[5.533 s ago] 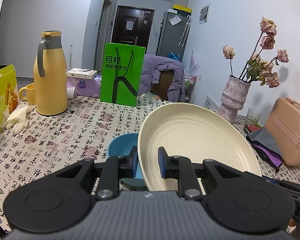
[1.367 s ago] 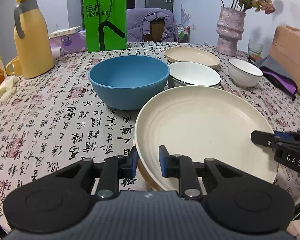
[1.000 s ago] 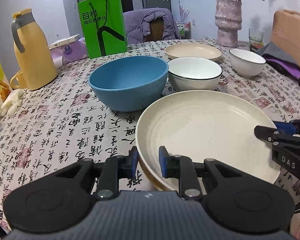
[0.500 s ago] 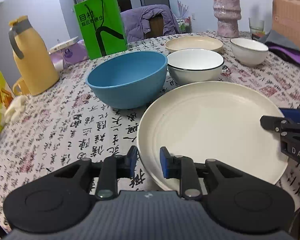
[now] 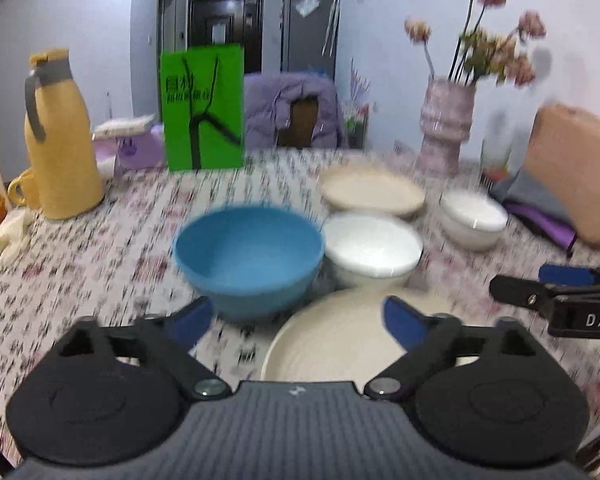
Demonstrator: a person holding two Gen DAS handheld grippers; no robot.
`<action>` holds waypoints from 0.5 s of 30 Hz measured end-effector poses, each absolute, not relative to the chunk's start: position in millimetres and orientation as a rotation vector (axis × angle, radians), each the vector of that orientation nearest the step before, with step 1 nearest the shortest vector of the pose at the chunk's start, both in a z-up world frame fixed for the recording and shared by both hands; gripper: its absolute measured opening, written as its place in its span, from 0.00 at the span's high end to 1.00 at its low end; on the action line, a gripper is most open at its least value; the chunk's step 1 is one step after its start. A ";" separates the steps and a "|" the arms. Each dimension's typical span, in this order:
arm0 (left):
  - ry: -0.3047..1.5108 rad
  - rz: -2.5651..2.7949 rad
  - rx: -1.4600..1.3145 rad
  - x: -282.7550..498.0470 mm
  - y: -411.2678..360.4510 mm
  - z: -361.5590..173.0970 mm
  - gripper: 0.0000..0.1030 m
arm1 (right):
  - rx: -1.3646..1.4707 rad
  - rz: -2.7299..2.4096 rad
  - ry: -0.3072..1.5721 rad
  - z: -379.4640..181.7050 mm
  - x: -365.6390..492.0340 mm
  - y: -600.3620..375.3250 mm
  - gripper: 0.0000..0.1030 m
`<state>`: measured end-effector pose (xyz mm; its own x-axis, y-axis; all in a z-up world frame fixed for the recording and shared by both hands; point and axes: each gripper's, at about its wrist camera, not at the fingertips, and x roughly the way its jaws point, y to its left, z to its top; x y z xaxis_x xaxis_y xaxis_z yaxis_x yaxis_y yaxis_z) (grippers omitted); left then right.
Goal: Organize plates and bowls
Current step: 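Open both grippers to release the cream plate rim, then move both grippers to the cream plate beside the pink vase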
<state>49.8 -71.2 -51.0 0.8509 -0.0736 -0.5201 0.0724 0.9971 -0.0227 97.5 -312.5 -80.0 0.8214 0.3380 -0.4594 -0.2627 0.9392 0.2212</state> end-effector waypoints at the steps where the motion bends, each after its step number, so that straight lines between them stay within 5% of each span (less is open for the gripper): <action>1: 0.526 -0.083 -0.010 53.1 -72.8 -44.3 0.00 | 0.162 0.322 0.514 -76.2 103.4 -316.1 0.00; 15: 0.485 -0.071 -0.177 165.8 -95.0 18.9 0.00 | 0.271 0.297 0.517 -17.0 232.2 -369.1 0.00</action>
<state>165.8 -95.0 18.9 0.8827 -0.1097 -0.4569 0.0256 0.9822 -0.1862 232.2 -369.1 -17.0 0.8287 0.3435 -0.4419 -0.2084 0.9222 0.3259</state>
